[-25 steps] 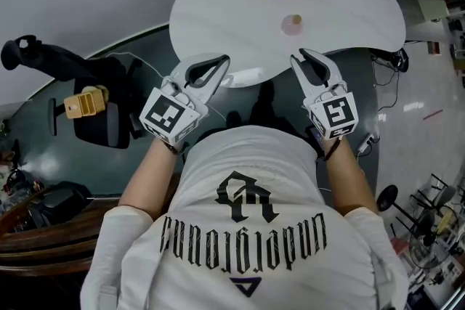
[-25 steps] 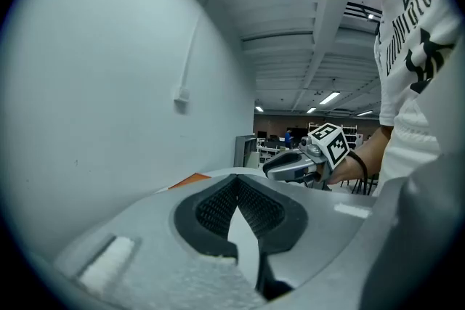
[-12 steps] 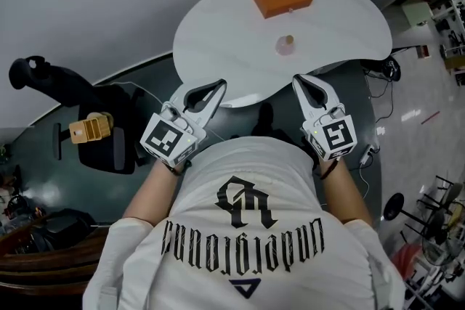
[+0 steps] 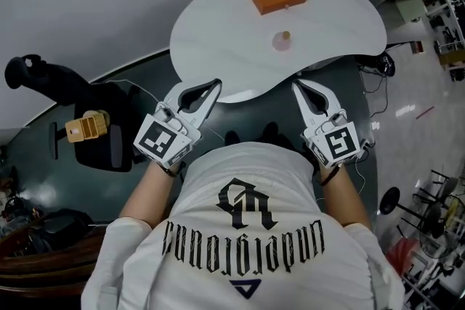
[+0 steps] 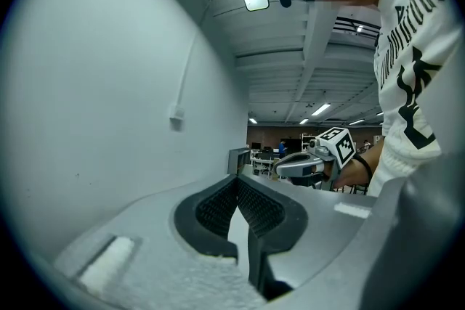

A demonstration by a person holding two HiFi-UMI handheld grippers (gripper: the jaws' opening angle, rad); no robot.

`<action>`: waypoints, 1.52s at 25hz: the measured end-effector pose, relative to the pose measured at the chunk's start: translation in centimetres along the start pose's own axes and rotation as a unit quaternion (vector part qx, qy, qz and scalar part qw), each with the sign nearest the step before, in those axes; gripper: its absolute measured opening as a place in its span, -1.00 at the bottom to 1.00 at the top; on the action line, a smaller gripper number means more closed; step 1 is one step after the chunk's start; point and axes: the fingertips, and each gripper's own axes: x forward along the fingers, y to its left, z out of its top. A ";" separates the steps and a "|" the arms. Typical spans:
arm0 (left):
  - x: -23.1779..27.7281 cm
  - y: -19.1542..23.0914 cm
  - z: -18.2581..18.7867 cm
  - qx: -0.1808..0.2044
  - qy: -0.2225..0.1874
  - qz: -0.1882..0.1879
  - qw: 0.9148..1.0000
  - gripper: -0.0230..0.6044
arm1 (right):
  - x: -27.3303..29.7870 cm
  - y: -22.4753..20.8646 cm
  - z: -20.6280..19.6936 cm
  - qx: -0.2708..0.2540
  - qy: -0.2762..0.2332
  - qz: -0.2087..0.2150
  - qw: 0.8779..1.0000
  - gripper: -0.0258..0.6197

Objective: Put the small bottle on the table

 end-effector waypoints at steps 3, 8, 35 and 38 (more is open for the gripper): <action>-0.2 -0.9 -0.1 -0.001 -0.001 0.002 1.000 -0.90 | -0.8 -0.1 0.7 -0.005 -0.012 0.002 1.000 -0.92; -0.1 -2.5 0.2 -0.011 0.003 0.015 1.000 -0.90 | -2.6 -0.1 1.2 -0.009 -0.019 0.015 1.000 -0.92; 9.7 -29.5 -2.7 -0.008 0.025 0.035 0.999 -0.90 | -28.3 -3.4 -6.7 0.004 -0.017 0.076 0.997 -0.92; 9.8 -32.2 -3.1 -0.008 0.023 0.043 0.999 -0.90 | -30.8 -2.6 -6.6 0.013 -0.035 0.089 0.995 -0.92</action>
